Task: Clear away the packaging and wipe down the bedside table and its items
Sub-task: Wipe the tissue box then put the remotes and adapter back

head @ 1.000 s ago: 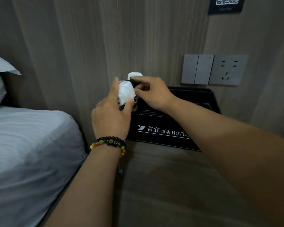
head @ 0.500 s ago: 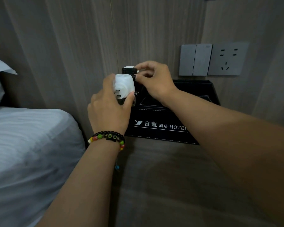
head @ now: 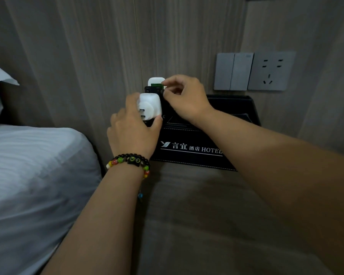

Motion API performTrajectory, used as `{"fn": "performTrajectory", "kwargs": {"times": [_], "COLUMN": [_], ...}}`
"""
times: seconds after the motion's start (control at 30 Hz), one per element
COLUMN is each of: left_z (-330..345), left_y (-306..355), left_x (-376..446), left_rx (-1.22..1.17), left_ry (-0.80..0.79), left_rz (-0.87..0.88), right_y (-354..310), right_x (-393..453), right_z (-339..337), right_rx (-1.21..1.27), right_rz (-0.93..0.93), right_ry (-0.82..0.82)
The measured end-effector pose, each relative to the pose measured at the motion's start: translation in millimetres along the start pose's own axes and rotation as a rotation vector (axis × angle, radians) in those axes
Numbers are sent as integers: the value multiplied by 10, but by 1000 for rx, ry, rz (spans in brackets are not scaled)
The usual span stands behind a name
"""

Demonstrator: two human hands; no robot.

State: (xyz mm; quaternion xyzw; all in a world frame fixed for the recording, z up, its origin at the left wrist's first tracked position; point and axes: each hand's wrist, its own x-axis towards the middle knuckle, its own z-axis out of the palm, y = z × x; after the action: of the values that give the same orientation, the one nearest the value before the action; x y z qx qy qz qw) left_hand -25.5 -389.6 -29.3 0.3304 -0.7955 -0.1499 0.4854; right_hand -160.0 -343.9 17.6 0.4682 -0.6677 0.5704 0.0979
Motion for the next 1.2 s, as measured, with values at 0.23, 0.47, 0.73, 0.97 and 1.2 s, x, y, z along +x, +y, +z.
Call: {"fn": "performTrajectory", "kwargs": {"times": [0.23,0.47,0.73,0.97,1.2], "left_z": [-153,-588,-849,-1008,-911], "left_y": [131,716,1192,1094,786], "left_x": [-273,-1159,-2107,-2283,-2121], "left_rx": [37,-109,-236,-259,-268], "left_ry": [-74,-194,-439,-383,-239], "left_rz": [-76,2,160,58,-84], "right_y": [-234,-722,-454,-179,-721], "right_x": [-780,-2061,-3317,-2842,-2658], "right_z": [-626,-2310,-2826,-2530,-1424], "right_rx": [-360,-652,-812,-830,-835], "right_rz": [-143,-56,90,524,445], "right_ry": [-209,-456,-393,-57,-284]}}
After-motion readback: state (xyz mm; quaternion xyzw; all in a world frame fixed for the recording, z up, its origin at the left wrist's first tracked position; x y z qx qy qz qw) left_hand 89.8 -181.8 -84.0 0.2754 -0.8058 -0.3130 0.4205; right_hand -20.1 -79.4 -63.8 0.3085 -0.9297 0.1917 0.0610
